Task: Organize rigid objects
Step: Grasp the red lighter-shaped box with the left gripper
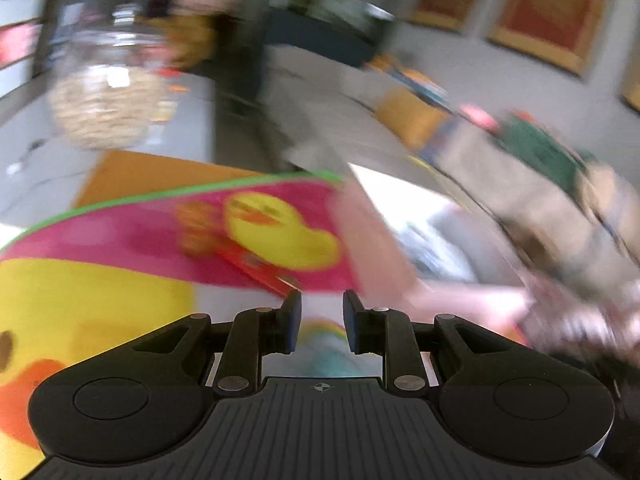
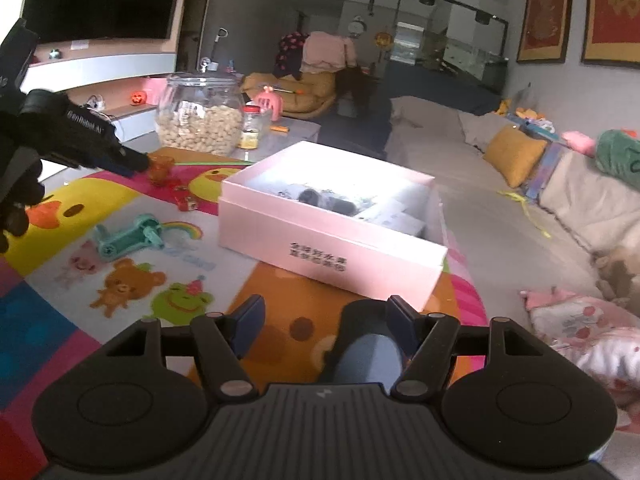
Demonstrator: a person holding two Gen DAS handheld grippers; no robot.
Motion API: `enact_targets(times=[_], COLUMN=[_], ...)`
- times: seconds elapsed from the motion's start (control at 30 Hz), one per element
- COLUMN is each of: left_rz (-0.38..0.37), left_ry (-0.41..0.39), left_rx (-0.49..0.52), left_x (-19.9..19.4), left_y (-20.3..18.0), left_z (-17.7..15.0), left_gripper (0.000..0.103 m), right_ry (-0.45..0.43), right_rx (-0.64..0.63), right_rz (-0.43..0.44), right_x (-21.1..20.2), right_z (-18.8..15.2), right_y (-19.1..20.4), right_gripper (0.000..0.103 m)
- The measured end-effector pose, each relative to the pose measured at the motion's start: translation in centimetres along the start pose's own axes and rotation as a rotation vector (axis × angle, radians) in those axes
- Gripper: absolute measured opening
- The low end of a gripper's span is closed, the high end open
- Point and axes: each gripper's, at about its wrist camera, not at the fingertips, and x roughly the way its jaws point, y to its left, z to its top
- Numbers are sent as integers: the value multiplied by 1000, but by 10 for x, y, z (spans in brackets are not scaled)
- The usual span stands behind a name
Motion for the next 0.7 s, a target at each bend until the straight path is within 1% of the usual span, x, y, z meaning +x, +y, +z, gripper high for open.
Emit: enact_targets(times=[0.03,0.07,0.1,0.13,0.2,0.23,0.27,0.33,0.37,0.43,0.47,0.5,0.57,0.6,0.63,0.7], left_rz=[-5,7,31,57,102,117,128,162,176,186,215,256,307,315,315,339], left_ry=[6,1,-9,-26,-51,-52,-50,-23,10,53,67,74,97,113,105,114], left_rx=[46,82,85,57,-73,-147,-194,-262,-296,-351,-359,-339,-289,-275,-253,-188], left_x=[-1,-2,-3,-3,1,5,11,25,37,55,63,71,86,94,98,106], left_y=[-7,-11,-12,-8,7,17,25,35,39,45,46,45,41,40,36,25], left_z=[-4,-6,-5,-2,8,15,20,29,32,37,39,43,46,49,47,48], left_gripper=[25,26,26,26,26,26,26,26,26,26,26,26,27,30,33,33], right_ry=[4,6,7,8,17,24,29,33,38,48,52,55,54,50,46,40], right_rx=[6,8,8,5,4,8,13,17,17,15,14,14,16,15,13,12], right_rz=[15,28,41,52,64,65,66,69,74,79,79,79,81,82,83,84], right_x=[1,1,0,0,3,4,5,6,6,8,8,7,6,4,3,2], right_z=[0,0,0,-1,-2,-2,-2,-3,-4,-5,-6,-5,-4,-4,-3,-2], right_y=[1,0,0,1,3,4,4,7,7,9,10,10,11,11,11,10], right_gripper=[67,67,67,67,67,67,67,67,67,67,67,67,67,67,67,67])
